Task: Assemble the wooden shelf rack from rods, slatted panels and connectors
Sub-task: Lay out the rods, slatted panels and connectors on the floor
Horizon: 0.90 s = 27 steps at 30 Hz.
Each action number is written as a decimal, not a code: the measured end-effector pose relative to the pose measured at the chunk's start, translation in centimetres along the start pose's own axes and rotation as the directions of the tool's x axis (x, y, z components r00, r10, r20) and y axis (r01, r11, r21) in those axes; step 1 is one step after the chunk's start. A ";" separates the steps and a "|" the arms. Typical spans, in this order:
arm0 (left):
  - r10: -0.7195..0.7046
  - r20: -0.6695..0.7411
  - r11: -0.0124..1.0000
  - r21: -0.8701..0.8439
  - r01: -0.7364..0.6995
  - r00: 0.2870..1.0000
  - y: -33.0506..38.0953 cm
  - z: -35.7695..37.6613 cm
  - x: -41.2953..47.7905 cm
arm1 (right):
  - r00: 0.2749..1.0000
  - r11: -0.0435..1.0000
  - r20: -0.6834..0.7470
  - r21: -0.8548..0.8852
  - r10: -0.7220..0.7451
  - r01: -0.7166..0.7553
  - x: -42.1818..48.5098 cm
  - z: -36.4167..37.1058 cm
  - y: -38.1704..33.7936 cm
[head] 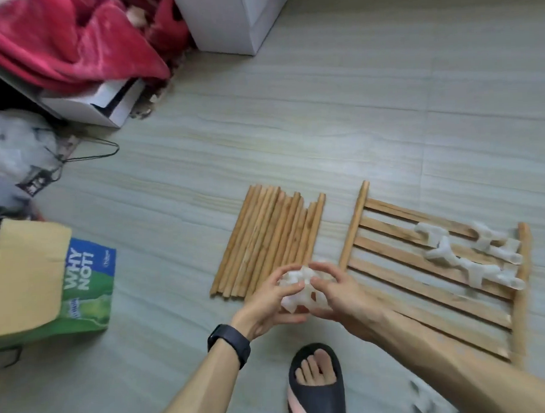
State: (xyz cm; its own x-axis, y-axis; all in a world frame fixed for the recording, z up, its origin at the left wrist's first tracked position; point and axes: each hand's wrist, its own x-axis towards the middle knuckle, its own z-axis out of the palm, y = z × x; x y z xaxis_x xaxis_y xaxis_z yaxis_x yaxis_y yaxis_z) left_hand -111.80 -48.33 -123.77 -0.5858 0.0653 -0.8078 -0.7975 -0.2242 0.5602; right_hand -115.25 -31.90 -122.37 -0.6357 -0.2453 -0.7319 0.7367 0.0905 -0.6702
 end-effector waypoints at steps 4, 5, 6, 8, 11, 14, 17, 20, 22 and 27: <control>-0.141 -0.195 0.988 -0.093 0.125 0.971 -3.9 -7.8 -3.4 | 0.986 0.992 0.119 -0.042 0.121 -0.116 0.3 9.3 4.7; -0.160 -0.232 0.986 -0.081 0.145 0.960 -4.7 -9.1 -4.1 | 0.981 0.989 0.134 -0.072 0.138 -0.129 0.2 11.1 6.0; -0.170 -0.269 0.985 -0.063 0.159 0.948 -5.4 -10.1 -4.7 | 0.977 0.985 0.154 -0.104 0.150 -0.135 0.1 12.6 7.3; -0.165 -0.346 0.985 -0.017 0.170 0.924 -6.3 -11.2 -5.4 | 0.963 0.973 0.214 -0.195 0.164 -0.122 -0.1 14.4 8.8; -0.126 -0.425 0.983 0.072 0.172 0.896 -6.5 -11.6 -5.9 | 0.936 0.965 0.285 -0.220 0.206 -0.146 0.4 14.7 9.2; -0.072 -0.455 0.971 0.172 0.167 0.888 -6.2 -12.0 -5.4 | 0.910 0.963 0.342 -0.210 0.234 -0.169 0.9 13.3 8.4; 0.050 -0.468 0.851 0.483 0.208 0.882 -5.7 -12.8 -4.7 | 0.908 0.960 0.346 -0.230 0.234 -0.160 0.9 10.2 7.1; 0.143 -0.436 0.533 0.790 0.302 0.888 -4.9 -13.2 -4.0 | 0.935 0.953 0.282 -0.271 0.213 -0.135 0.4 4.6 5.6; 0.284 -0.425 0.376 0.874 0.308 0.859 -4.3 -11.9 -3.3 | 0.965 0.947 0.192 -0.301 0.180 -0.116 0.1 -0.4 4.6; 0.605 -0.045 0.159 0.985 -0.065 0.795 -4.5 -0.4 -1.1 | 0.988 0.915 -0.145 -0.390 0.054 -0.107 -0.8 -13.7 2.9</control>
State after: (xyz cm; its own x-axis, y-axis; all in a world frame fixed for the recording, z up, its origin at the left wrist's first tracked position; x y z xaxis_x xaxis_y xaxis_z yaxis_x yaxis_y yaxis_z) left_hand -107.55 -47.76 -125.51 -0.9415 -0.1272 -0.3119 -0.2309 0.9180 0.3224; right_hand -115.74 -18.25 -125.44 -0.6217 -0.0973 -0.7772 0.6521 0.4853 -0.5824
